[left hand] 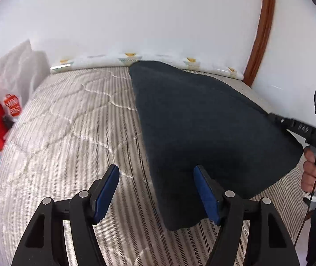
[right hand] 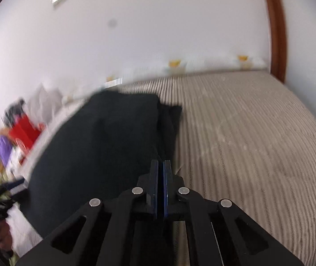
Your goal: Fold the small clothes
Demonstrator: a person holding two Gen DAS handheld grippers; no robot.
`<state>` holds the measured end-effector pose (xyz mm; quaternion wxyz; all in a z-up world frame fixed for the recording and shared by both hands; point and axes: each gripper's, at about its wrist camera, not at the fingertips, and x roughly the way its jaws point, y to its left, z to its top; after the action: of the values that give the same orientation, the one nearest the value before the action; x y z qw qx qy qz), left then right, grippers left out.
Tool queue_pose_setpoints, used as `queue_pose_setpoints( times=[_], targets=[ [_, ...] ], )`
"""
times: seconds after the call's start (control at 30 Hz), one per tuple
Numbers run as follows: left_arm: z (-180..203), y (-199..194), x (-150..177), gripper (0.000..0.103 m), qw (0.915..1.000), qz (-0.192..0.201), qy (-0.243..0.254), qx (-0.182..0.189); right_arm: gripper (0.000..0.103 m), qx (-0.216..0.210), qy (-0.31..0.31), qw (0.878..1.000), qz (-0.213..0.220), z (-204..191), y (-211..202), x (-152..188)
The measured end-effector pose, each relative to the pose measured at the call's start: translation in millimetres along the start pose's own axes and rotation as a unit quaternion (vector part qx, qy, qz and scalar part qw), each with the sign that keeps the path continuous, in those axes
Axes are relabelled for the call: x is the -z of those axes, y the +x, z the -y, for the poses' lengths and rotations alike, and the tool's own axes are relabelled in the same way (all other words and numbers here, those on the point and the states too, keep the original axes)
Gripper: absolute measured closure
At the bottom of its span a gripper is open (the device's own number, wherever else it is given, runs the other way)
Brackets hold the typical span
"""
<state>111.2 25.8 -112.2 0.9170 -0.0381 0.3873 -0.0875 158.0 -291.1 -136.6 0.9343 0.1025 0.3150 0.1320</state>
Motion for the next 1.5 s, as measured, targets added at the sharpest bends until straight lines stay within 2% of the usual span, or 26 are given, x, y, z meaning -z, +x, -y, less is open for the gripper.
queue_pose_setpoints(
  times=[0.07, 0.1, 0.27, 0.37, 0.47, 0.5, 0.53, 0.63, 0.7, 0.77, 0.97, 1.0, 1.03, 1.07, 1.13, 1.2, 1.3, 1.37, 1.5],
  targets=[
    [-2.9, 1.7, -0.1, 0.035, 1.0000, -0.004, -0.003, 0.007, 0.100, -0.027, 0.046, 0.999, -0.010, 12.9, -0.6, 1.5],
    [-4.1, 0.4, -1.2, 0.035, 0.9999, -0.004, -0.005, 0.012, 0.100, -0.024, 0.046, 0.998, -0.020, 12.6, 2.1, 2.8],
    [-13.0, -3.4, -13.5, 0.036, 0.9998, -0.002, -0.011, 0.013, 0.099, 0.036, -0.018, 0.999, -0.033, -7.7, -3.2, -5.6],
    [-15.9, 0.1, -22.9, 0.036, 0.9999, -0.002, -0.010, 0.008, 0.096, 0.043, -0.039, 0.997, -0.040, -14.6, -3.6, -24.5],
    [-18.9, 7.6, -34.3, 0.036, 0.9998, -0.006, -0.015, 0.010, 0.082, 0.043, -0.051, 0.996, -0.055, -22.7, 9.2, -43.0],
    [-18.8, 10.6, -38.0, 0.036, 0.9998, -0.009, -0.014, 0.010, 0.072, 0.043, -0.054, 0.996, -0.064, -25.2, 16.6, -50.1],
    [-18.1, 13.5, -42.0, 0.036, 0.9999, -0.010, -0.011, 0.007, 0.068, 0.038, -0.055, 0.995, -0.071, -27.8, 24.8, -57.1],
    [-16.1, 21.7, -50.6, 0.036, 0.9999, -0.010, -0.002, -0.002, 0.065, 0.032, -0.056, 0.994, -0.084, -32.4, 47.0, -72.8],
    [-16.1, 27.3, -53.9, 0.036, 0.9999, -0.013, -0.001, -0.002, 0.065, 0.031, -0.056, 0.993, -0.096, -34.3, 66.4, -81.9],
    [-16.1, 33.5, -56.1, 0.036, 0.9999, -0.016, -0.001, 0.006, 0.065, 0.050, -0.052, 0.991, -0.116, -31.9, 88.3, -89.2],
    [-10.4, 45.2, -61.6, 0.036, 0.9997, -0.008, 0.019, 0.009, 0.067, 0.018, -0.003, 0.991, -0.136, -17.6, 134.6, -104.2],
    [-8.7, 47.8, -62.5, 0.036, 0.9997, -0.009, 0.023, 0.007, 0.084, 0.017, -0.002, 0.990, -0.140, -18.7, 139.9, -104.8],
    [-7.9, 49.6, -63.4, 0.036, 0.9997, -0.010, 0.023, 0.006, 0.095, 0.002, -0.007, 0.990, -0.144, -19.9, 142.3, -106.4],
    [-8.4, 49.9, -64.1, 0.036, 0.9997, -0.010, 0.022, 0.008, 0.095, -0.001, -0.012, 0.991, -0.134, -20.2, 138.2, -109.4],
    [-10.1, 49.5, -64.9, 0.036, 0.9996, -0.012, 0.018, 0.019, 0.096, -0.001, -0.019, 0.996, -0.089, -14.5, 117.1, -117.6],
    [-11.1, 49.1, -64.4, 0.036, 0.9993, -0.013, 0.018, 0.030, 0.096, -0.006, -0.005, 0.996, -0.086, -1.2, 110.8, -120.2],
    [-10.2, 50.8, -64.1, 0.036, 0.9994, -0.014, 0.019, 0.027, 0.094, -0.008, 0.017, 0.991, -0.129, 8.7, 132.3, -112.5],
    [-10.8, 49.9, -62.8, 0.036, 0.9995, -0.014, 0.016, 0.025, 0.090, 0.000, 0.012, 0.991, -0.136, 7.2, 133.0, -109.7],
    [-13.3, 44.6, -57.3, 0.036, 0.9996, -0.010, 0.011, 0.024, 0.069, 0.001, 0.020, 0.993, -0.115, 8.2, 101.8, -105.7]
  ],
)
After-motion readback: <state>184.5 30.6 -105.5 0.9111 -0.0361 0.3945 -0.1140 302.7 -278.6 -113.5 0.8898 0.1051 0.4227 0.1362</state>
